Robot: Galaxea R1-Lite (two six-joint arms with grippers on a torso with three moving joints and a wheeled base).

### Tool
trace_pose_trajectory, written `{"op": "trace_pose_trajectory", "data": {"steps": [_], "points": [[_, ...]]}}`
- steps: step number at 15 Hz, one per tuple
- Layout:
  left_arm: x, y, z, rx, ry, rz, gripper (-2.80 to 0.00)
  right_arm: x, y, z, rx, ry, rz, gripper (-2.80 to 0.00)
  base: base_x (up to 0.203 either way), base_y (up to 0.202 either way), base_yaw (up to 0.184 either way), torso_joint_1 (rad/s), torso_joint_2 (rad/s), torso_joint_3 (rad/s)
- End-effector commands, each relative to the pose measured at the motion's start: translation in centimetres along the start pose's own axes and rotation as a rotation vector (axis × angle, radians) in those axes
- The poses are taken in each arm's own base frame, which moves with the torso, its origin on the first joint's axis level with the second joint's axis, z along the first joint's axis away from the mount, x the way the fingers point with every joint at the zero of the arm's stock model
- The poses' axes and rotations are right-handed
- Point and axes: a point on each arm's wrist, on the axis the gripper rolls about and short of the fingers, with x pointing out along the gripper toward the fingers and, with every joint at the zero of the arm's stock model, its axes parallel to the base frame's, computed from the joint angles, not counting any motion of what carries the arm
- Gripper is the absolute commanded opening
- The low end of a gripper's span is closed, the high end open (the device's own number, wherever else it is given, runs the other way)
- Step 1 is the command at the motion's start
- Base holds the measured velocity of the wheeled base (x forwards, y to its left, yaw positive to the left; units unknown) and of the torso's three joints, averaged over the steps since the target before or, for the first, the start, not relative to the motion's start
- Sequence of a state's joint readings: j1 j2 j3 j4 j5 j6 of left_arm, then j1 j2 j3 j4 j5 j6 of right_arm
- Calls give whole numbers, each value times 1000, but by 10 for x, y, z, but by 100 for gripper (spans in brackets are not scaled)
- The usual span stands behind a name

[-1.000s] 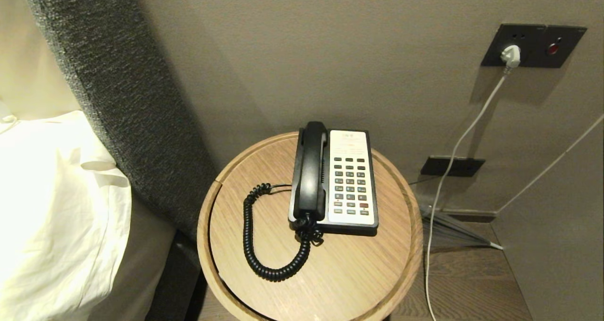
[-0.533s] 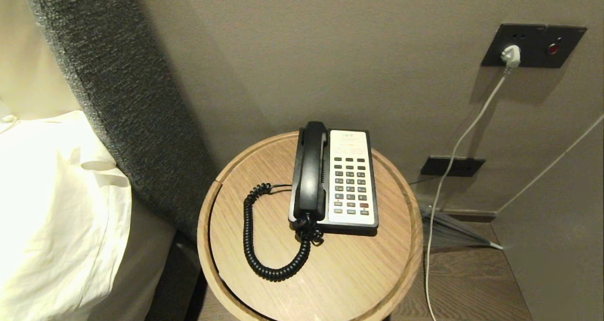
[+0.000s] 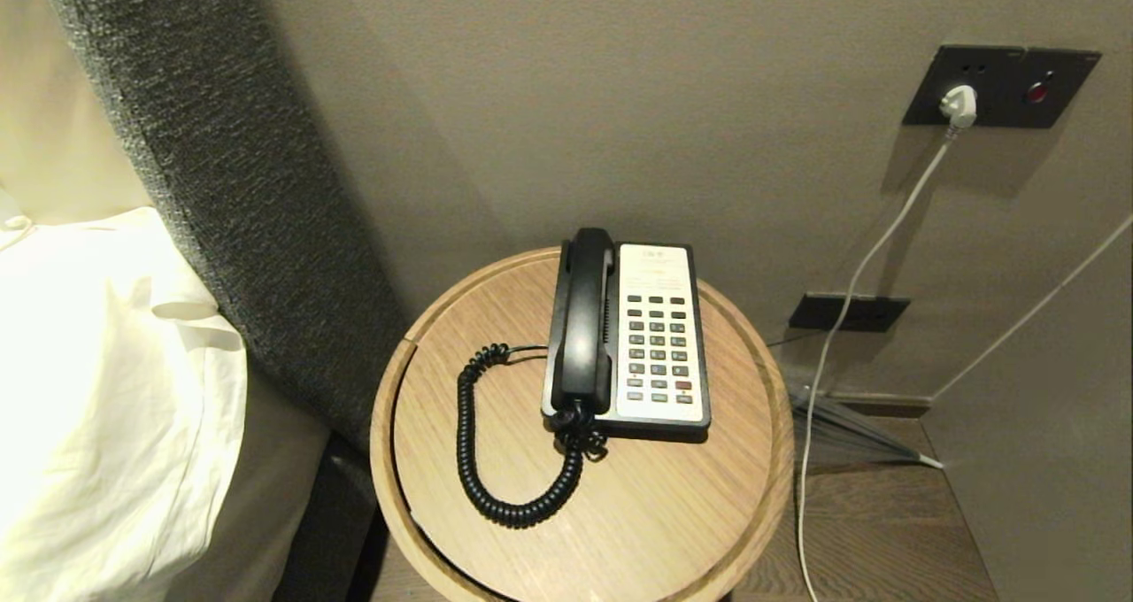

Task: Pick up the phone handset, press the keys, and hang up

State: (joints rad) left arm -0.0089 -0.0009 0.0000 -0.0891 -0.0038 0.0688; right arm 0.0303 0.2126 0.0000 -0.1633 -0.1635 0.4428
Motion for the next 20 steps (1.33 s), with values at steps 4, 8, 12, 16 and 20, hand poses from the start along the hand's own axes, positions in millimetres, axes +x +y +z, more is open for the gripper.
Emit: {"op": "trace_pose_trajectory", "data": {"steps": [4, 8, 12, 16, 20], "points": [[2, -1, -11, 2, 41, -4, -280, -21, -4, -14, -214, 43, 174, -280, 0, 0, 0, 0, 0, 0], [2, -1, -11, 0, 41, -2, -280, -16, -5, -15, -480, -83, 155, -280, 0, 0, 0, 0, 0, 0], [2, -1, -11, 1, 40, -3, -280, -16, -7, -19, -449, -32, 151, -280, 0, 0, 0, 0, 0, 0], [2, -1, -11, 2, 41, -1, -280, -16, -7, -19, -448, -32, 152, -280, 0, 0, 0, 0, 0, 0], [2, -1, -11, 2, 41, -4, -280, -16, -7, -19, -441, -29, 149, -280, 0, 0, 0, 0, 0, 0]]}}
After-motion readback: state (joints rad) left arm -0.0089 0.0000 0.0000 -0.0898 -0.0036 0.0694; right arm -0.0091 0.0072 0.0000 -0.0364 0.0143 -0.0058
